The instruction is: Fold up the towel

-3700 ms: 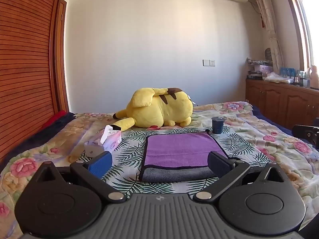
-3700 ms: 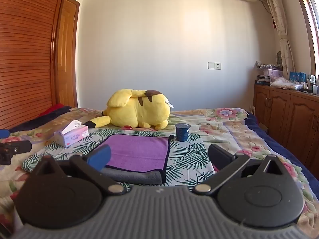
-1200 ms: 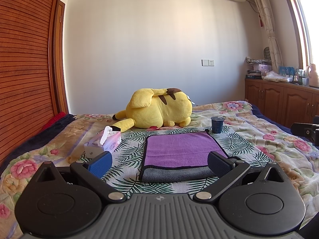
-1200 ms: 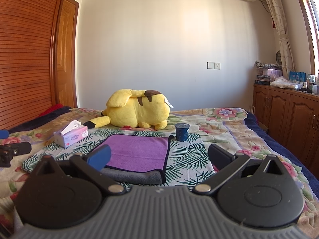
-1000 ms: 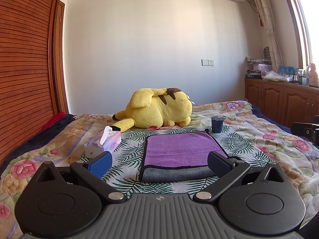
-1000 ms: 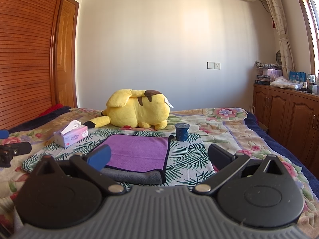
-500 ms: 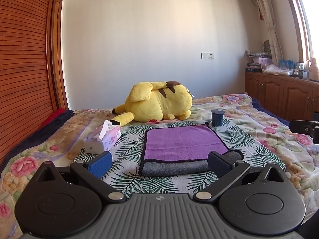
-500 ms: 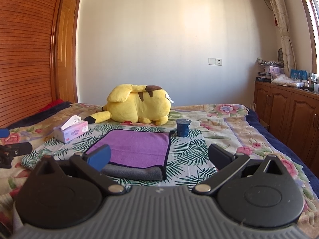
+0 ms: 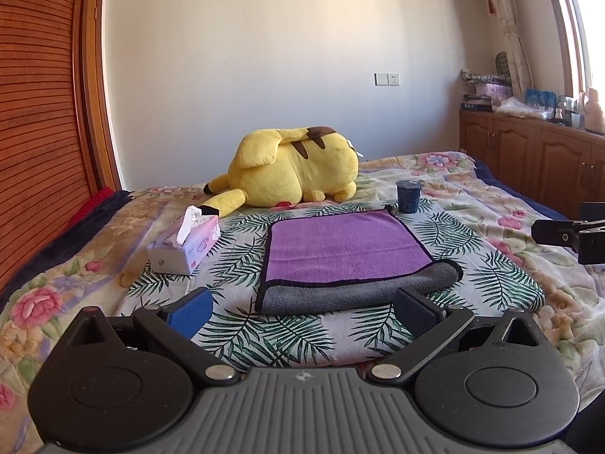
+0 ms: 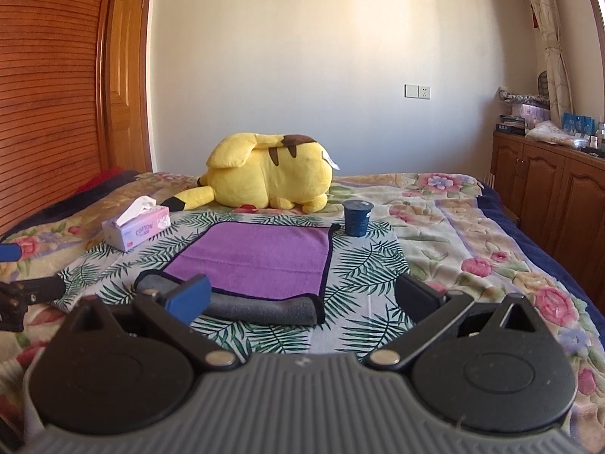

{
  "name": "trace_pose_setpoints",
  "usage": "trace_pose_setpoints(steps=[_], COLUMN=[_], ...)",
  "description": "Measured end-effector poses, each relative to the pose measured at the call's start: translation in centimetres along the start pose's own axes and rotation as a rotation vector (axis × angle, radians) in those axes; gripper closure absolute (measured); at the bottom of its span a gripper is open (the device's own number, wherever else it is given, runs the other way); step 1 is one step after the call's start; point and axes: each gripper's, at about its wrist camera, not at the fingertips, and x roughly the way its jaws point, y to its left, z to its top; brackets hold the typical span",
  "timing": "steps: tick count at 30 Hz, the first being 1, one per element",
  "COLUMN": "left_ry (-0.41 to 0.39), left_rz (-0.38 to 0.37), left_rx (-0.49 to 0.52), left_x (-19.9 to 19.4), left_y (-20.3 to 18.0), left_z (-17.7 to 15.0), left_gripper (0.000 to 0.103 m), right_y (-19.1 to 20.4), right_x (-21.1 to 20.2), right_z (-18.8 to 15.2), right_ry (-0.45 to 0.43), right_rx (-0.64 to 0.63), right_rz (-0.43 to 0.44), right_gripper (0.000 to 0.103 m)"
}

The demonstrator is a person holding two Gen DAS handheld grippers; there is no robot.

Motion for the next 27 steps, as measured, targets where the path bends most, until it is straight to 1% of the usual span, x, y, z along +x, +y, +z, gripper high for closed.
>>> trace_pose_setpoints(steps=[3,11,16,22,23,24,25,27], left_ry=[0.015,0.044,0.063,0.079,0.081,0.082,0.084,0.087], left_rz=[-0.003,-0.021,-0.044,-0.070,-0.074,-0.078,-0.081,-0.089], left_rx=[0.011,0.048,0.052,0.035,0.030,0.026,0.022,0.018], left_x=[0.6,2.3,3.6,5.0,5.3,5.5,5.8,6.4], left_y=[-0.1,-0.4,-0.6,-0.4,-0.4,-0.3,-0.3,-0.2], left_z=[-0.1,0.0,0.2,0.6,0.6,0.7,0.8,0.9], left_gripper=[0.016,0.016,0.016,0.016,0.016,0.016,0.016,0.017], right_y=[0.2,0.6,0.7,0.6,0.5,0.5,0.4,0.3], right_x=[0.8,3.6,4.7,6.2,6.4,6.7,7.1,7.7], right_z=[0.0,-0.3,-0.4,-0.1,0.0,0.0,-0.1,-0.1], right_ry=[0.017,0.096,0.125,0.148,0.152,0.156,0.163,0.177], right_rx=[-0.009,-0.029,-0.041,-0.057,-0.058,-0.059,-0.059,-0.056], right_rz=[0.009,0.029,0.046,0.063,0.064,0.067,0.070,0.073], right_gripper=[0.000,0.000,0.000,0.001,0.002,0.007,0.010,0.012])
